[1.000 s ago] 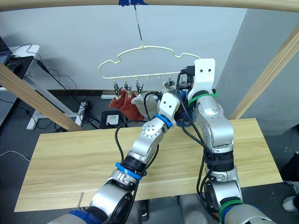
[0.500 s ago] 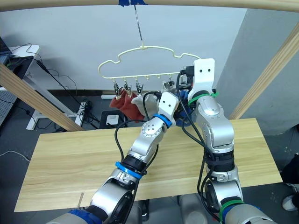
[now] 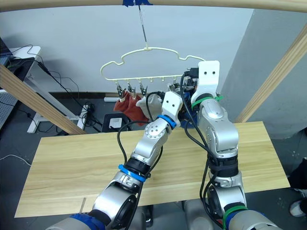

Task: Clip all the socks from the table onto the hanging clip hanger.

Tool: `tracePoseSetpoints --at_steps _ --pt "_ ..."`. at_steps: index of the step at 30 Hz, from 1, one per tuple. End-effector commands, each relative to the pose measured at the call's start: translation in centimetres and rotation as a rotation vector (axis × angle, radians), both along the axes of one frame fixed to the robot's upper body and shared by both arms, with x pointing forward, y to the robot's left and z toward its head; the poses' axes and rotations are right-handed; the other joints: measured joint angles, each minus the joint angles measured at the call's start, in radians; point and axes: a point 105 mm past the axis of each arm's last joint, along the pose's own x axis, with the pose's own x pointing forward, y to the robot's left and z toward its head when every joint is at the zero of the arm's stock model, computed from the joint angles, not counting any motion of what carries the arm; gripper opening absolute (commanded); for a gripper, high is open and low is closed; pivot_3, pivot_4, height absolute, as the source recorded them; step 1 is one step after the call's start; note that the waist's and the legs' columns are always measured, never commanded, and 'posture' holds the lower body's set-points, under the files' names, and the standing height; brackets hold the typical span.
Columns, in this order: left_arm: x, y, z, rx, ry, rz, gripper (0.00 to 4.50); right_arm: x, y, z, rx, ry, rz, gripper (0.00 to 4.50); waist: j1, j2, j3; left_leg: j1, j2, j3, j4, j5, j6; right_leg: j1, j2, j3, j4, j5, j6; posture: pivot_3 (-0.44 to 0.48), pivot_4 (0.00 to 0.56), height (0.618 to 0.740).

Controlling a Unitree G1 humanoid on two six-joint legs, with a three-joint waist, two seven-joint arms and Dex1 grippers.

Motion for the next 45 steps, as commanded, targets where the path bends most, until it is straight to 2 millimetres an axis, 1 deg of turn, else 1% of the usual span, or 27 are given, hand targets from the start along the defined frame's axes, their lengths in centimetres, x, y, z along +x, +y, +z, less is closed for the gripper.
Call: tracePoseSetpoints --at_steps 1,2,3,9,13,15,17,22,24,27,30,35,37,38,43,45 --pt "-1.2 -1.9 1.6 -0.033 -0.026 -0.071 0.57 -1.1 -0.3 2.2 0.046 -0.083 0.005 1.6 0.0 0.0 0.0 0.0 0.0 0.0 0.0 0.0 0.0 0.0 0.0 0.0 0.0 0.0 0.0 -0.217 0.258 0.74" --pt "-1.3 -1.9 1.2 -0.022 -0.02 -0.08 0.73 -1.2 -0.3 2.4 0.05 -0.089 0.007 1.6 0.0 0.0 0.0 0.0 0.0 0.0 0.0 0.0 0.0 0.0 0.0 0.0 0.0 0.0 0.0 -0.217 0.258 0.74" --pt "-1.4 -1.8 0.9 -0.006 -0.018 -0.087 0.98 -1.4 -0.4 2.5 0.053 -0.093 0.01 1.6 0.001 0.0 0.0 0.0 0.0 0.0 0.0 0.0 0.0 0.0 0.0 0.0 0.0 0.0 0.0 -0.217 0.258 0.74" --pt "-2.3 -1.3 -0.5 0.066 -0.011 -0.134 2.69 -2.2 -0.9 2.7 0.045 -0.091 0.039 1.6 -0.001 0.0 0.0 0.0 0.0 0.0 -0.001 0.0 0.0 0.0 0.0 0.0 0.0 0.0 0.0 -0.214 0.252 0.74" --pt "-3.3 -0.8 -1.5 0.116 -0.011 -0.174 3.98 -2.9 -1.1 2.5 0.015 -0.08 0.081 1.6 -0.002 0.0 0.0 0.0 0.001 0.0 0.0 0.0 0.0 0.0 0.0 0.0 0.0 0.0 0.0 -0.212 0.248 0.74" --pt "-3.6 -0.4 -1.8 0.134 -0.009 -0.187 4.47 -3.3 -1.2 2.4 0.0 -0.077 0.108 1.6 -0.002 0.0 0.0 0.0 0.001 0.0 0.0 0.0 0.0 0.0 0.0 0.0 0.0 0.0 0.0 -0.211 0.246 0.74" --pt "-4.0 0.0 -1.9 0.145 -0.008 -0.2 4.47 -3.6 -1.4 2.5 -0.012 -0.076 0.127 1.6 0.0 0.0 0.0 0.0 0.001 0.0 0.0 0.0 0.0 0.0 0.0 0.0 0.0 0.0 0.0 -0.209 0.246 0.74" --pt "-5.6 0.8 -2.0 0.169 -0.005 -0.275 4.47 -4.2 -1.9 2.6 -0.05 -0.077 0.162 1.6 0.002 0.0 0.0 0.0 0.001 -0.001 0.0 0.0 0.0 0.0 0.0 0.0 0.0 0.0 0.0 -0.205 0.245 0.74" --pt "-6.4 1.5 -2.0 0.179 -0.004 -0.302 4.47 -4.6 -2.1 2.4 -0.077 -0.069 0.19 1.6 0.001 0.001 0.0 0.0 0.001 0.0 0.0 0.0 0.0 0.0 0.0 0.0 0.0 0.0 0.0 -0.201 0.244 0.74" --pt "-7.0 3.5 -1.9 0.184 0.017 -0.307 4.47 -5.3 -2.7 1.9 -0.132 -0.053 0.224 1.6 0.002 0.001 -0.001 0.0 0.002 -0.001 0.0 0.0 0.0 0.0 0.0 0.0 0.0 0.0 0.0 -0.198 0.243 0.74" --pt "-6.9 6.4 -1.8 0.189 0.037 -0.268 4.5 -6.2 -3.4 1.3 -0.203 -0.043 0.265 2.19 0.003 0.001 -0.001 0.0 0.002 -0.001 0.0 0.0 0.0 0.0 0.0 0.0 0.0 0.0 0.0 -0.192 0.238 0.74" --pt "-6.8 11.1 -1.2 0.251 0.06 -0.221 4.5 -7.5 -4.1 0.5 -0.338 -0.033 0.365 3.76 0.006 0.002 -0.001 0.0 0.002 -0.001 0.001 0.0 0.0 0.0 0.0 0.0 0.0 0.0 0.0 -0.179 0.223 0.74" --pt "-6.6 13.4 -1.0 0.301 0.086 -0.2 4.5 -8.1 -4.4 0.1 -0.396 -0.025 0.421 4.28 0.007 0.002 -0.001 0.0 0.001 -0.001 0.001 0.0 0.0 0.0 0.0 -0.001 0.0 0.0 0.0 -0.173 0.215 0.74" --pt "-6.5 14.6 -1.0 0.335 0.094 -0.188 4.5 -8.4 -4.5 -0.1 -0.422 -0.023 0.455 4.47 0.007 0.002 -0.002 0.0 0.001 -0.001 0.001 0.0 0.0 0.0 0.0 -0.001 0.0 0.0 0.0 -0.17 0.212 0.74" --pt "-4.9 20.1 -0.8 0.436 0.165 -0.039 4.5 -9.1 -5.2 -1.0 -0.509 -0.016 0.549 4.47 0.009 0.002 -0.007 0.0 0.001 -0.001 0.001 0.0 0.0 0.0 0.001 -0.001 0.0 0.0 0.0 -0.153 0.184 0.74" --pt "-4.8 22.0 -0.5 0.475 0.169 0.013 4.5 -9.1 -5.8 -1.1 -0.52 -0.018 0.56 4.47 0.01 0.001 -0.012 0.0 0.001 -0.001 0.001 0.0 0.0 0.0 0.0 -0.001 0.0 0.0 0.0 -0.148 0.178 0.74"
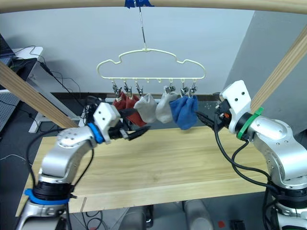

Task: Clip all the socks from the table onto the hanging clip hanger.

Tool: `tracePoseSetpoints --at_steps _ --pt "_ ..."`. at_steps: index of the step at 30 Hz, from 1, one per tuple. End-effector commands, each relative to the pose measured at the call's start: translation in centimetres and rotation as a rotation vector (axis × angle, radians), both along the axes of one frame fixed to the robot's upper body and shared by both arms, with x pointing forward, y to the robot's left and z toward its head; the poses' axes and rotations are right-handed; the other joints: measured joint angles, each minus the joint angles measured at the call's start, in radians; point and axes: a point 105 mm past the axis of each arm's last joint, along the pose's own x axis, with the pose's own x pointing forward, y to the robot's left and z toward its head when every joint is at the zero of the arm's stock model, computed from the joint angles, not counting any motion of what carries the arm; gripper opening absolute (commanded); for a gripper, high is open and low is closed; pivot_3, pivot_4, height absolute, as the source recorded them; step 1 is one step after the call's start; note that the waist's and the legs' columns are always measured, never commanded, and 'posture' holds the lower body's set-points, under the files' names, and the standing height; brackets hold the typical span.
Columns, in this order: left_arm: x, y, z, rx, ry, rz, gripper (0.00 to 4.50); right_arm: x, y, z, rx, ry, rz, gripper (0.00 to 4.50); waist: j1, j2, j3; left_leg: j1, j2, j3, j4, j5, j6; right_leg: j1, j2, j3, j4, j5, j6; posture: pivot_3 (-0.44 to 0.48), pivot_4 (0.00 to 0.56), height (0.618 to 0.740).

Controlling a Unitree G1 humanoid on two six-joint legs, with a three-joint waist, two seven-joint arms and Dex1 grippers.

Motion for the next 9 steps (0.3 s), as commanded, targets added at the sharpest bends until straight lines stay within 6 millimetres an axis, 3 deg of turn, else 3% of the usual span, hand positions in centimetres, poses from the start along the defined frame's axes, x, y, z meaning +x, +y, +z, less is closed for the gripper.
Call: tracePoseSetpoints --at_steps 1,9 --pt "0.1 2.7 1.3 0.032 -0.035 0.056 4.5 -0.5 -0.6 0.8 -0.014 -0.048 0.05 4.47 0.0 -0.001 -0.002 0.0 0.0 0.0 0.0 0.0 0.0 0.0 0.0 0.0 0.0 0.0 0.0 -0.144 0.173 0.74" --pt "0.1 5.8 2.0 0.016 -0.014 0.119 4.5 0.4 -1.8 1.6 -0.008 -0.067 0.064 4.47 0.005 -0.003 -0.015 0.0 0.001 0.0 0.0 0.0 0.0 0.0 -0.001 0.0 0.0 0.0 0.0 -0.121 0.154 0.74"
